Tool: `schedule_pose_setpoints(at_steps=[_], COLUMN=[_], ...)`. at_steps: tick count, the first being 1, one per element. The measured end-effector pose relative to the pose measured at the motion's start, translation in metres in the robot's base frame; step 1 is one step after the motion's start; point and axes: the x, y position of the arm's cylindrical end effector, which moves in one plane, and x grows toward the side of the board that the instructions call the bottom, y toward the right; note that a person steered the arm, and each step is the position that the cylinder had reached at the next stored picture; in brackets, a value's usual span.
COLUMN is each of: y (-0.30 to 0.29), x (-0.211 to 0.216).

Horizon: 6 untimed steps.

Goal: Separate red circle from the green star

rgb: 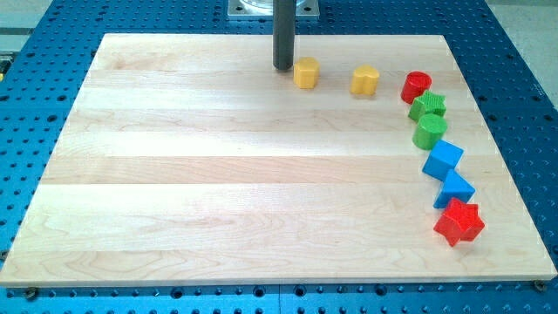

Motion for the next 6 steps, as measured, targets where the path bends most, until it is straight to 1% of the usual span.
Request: schedule_pose_setpoints(at_steps=[1, 2, 3, 4, 6], y=[0.048, 0.121, 0.203, 0.247, 0.221], x=[-0.016, -0.013, 0.000, 0.030, 0.073])
